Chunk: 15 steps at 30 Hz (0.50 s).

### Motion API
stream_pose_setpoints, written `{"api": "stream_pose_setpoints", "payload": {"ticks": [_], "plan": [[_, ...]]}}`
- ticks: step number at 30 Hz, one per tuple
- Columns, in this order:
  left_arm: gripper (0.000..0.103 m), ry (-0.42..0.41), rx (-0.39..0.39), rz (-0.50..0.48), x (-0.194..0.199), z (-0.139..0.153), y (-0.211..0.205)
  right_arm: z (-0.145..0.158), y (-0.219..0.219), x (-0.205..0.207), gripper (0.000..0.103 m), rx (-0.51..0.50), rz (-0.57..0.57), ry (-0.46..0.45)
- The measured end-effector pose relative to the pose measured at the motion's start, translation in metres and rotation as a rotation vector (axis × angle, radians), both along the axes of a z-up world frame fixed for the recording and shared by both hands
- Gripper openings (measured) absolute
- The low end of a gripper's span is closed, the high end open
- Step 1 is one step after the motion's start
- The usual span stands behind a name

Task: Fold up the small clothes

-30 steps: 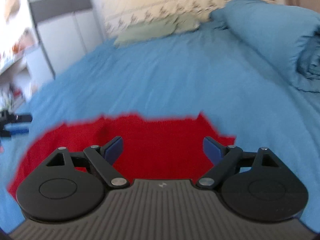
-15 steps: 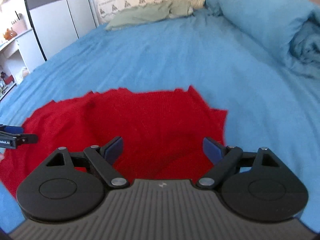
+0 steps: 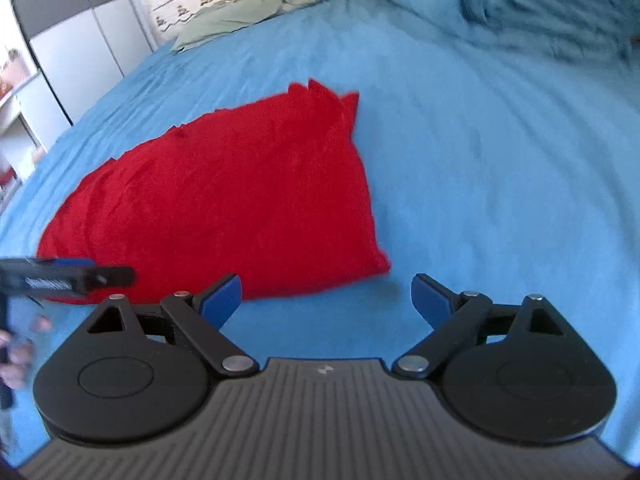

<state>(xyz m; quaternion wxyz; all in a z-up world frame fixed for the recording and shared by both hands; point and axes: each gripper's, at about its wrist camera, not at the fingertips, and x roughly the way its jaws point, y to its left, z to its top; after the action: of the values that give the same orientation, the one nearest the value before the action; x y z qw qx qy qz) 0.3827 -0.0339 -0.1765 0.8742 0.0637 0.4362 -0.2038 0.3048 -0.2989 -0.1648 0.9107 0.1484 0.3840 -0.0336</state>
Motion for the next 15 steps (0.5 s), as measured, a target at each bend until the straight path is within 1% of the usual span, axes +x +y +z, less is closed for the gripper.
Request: {"api": "stream_pose_setpoints", "payload": {"ticks": [1, 3, 5, 8, 9, 10, 12, 13, 15], "plan": [[0.102, -0.003, 0.006, -0.004, 0.000, 0.003, -0.002, -0.004, -0.001, -0.001, 0.103, 0.028, -0.009, -0.005], [0.102, -0.010, -0.023, -0.012, 0.003, 0.012, -0.004, -0.010, -0.004, 0.000, 0.103, 0.084, -0.029, -0.016], [0.102, -0.047, -0.037, -0.003, 0.012, 0.021, -0.003, -0.013, -0.007, 0.006, 0.103, 0.140, -0.057, -0.053], [0.102, -0.095, -0.034, 0.036, 0.033, 0.030, -0.008, -0.016, -0.015, 0.016, 0.103, 0.257, -0.121, -0.115], [0.102, -0.104, -0.042, 0.055, 0.041, 0.032, -0.008, -0.018, -0.018, 0.021, 0.103, 0.296, -0.142, -0.129], [0.101, -0.110, -0.066, 0.076, 0.051, 0.034, -0.006, -0.020, -0.021, 0.026, 0.102, 0.324, -0.163, -0.136], [0.098, -0.122, -0.121, 0.112, 0.067, 0.036, -0.002, -0.024, -0.024, 0.036, 0.100, 0.370, -0.200, -0.140], [0.098, -0.125, -0.124, 0.131, 0.071, 0.035, 0.002, -0.024, -0.025, 0.040, 0.097, 0.384, -0.215, -0.142], [0.096, -0.124, -0.088, 0.165, 0.084, 0.031, 0.001, -0.026, -0.027, 0.046, 0.086, 0.398, -0.231, -0.148]]}}
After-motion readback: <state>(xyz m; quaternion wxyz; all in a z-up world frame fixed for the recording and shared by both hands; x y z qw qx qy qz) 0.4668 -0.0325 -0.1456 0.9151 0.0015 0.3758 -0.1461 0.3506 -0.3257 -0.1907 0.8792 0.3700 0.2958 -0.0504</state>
